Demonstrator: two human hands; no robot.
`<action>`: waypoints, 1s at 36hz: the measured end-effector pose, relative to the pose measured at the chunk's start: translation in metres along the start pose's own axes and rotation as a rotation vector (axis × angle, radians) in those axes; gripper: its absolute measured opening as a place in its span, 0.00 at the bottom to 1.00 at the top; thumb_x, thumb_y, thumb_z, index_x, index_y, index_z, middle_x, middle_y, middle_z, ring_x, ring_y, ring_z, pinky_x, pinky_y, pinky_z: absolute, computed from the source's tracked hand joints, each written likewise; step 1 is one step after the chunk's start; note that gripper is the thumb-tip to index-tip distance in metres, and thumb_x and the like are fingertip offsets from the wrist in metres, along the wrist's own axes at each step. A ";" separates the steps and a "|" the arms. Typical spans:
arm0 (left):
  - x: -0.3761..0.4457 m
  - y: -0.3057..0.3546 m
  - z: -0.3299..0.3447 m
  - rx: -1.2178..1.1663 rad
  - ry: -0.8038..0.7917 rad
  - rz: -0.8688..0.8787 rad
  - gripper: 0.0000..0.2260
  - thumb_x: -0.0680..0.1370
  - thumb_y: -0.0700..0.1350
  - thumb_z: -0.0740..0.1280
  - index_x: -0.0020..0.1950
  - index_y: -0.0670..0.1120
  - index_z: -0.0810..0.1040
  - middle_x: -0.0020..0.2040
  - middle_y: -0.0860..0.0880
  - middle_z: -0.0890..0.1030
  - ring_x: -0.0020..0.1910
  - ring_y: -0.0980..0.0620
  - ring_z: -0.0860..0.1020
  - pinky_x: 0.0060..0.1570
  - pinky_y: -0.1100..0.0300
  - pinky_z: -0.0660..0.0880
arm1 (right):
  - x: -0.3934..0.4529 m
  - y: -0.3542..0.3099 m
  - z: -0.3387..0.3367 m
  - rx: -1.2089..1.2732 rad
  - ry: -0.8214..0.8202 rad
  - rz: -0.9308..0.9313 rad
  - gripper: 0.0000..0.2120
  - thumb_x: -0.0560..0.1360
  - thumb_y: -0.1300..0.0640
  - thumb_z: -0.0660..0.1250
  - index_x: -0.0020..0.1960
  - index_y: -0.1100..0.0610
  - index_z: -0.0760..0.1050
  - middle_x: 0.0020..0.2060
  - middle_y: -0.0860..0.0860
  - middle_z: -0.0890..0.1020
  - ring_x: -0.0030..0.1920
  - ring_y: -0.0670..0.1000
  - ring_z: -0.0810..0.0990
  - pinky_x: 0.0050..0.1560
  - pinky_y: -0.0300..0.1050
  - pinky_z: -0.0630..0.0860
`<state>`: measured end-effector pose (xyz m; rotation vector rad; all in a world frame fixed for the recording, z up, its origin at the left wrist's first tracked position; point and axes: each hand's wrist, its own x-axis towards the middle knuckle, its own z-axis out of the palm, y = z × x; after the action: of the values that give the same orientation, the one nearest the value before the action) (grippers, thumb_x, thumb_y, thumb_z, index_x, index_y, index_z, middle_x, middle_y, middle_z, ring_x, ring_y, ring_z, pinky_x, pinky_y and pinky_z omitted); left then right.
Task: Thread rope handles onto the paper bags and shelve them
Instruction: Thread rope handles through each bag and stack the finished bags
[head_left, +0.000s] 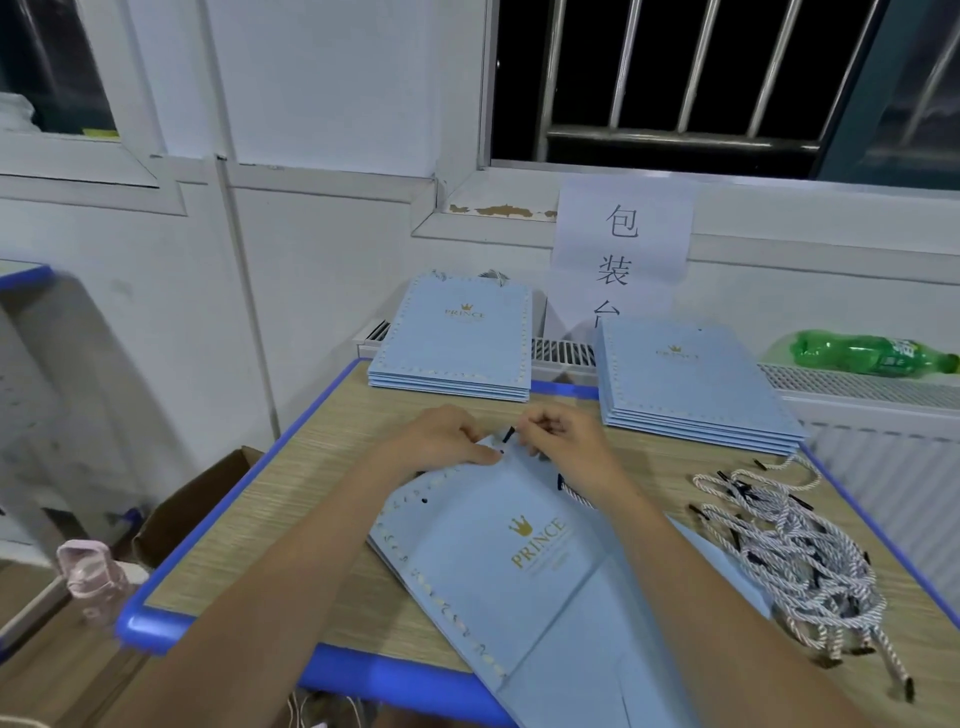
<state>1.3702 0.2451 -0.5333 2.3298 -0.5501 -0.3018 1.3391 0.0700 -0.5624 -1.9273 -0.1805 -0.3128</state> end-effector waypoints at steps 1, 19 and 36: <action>0.001 -0.001 -0.002 -0.009 -0.026 -0.002 0.16 0.74 0.46 0.71 0.35 0.43 0.67 0.28 0.51 0.62 0.24 0.56 0.61 0.29 0.62 0.56 | 0.000 0.000 0.000 0.003 -0.014 -0.003 0.05 0.76 0.63 0.67 0.43 0.58 0.79 0.35 0.48 0.81 0.31 0.38 0.76 0.36 0.33 0.72; 0.000 -0.012 -0.009 -0.182 -0.111 -0.017 0.14 0.76 0.44 0.68 0.48 0.31 0.77 0.40 0.42 0.75 0.39 0.48 0.73 0.43 0.54 0.66 | 0.000 -0.004 0.006 -0.274 -0.045 -0.086 0.04 0.73 0.63 0.70 0.40 0.58 0.82 0.32 0.39 0.79 0.31 0.36 0.74 0.36 0.28 0.68; -0.018 -0.018 -0.023 -0.680 -0.331 0.073 0.14 0.80 0.41 0.59 0.63 0.45 0.78 0.62 0.45 0.79 0.61 0.48 0.77 0.63 0.52 0.71 | -0.002 -0.024 0.002 0.020 -0.077 -0.091 0.12 0.72 0.69 0.70 0.38 0.53 0.78 0.36 0.41 0.81 0.38 0.37 0.77 0.43 0.30 0.71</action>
<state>1.3679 0.2788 -0.5281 1.6071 -0.5766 -0.7243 1.3306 0.0809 -0.5421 -1.9160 -0.3220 -0.2965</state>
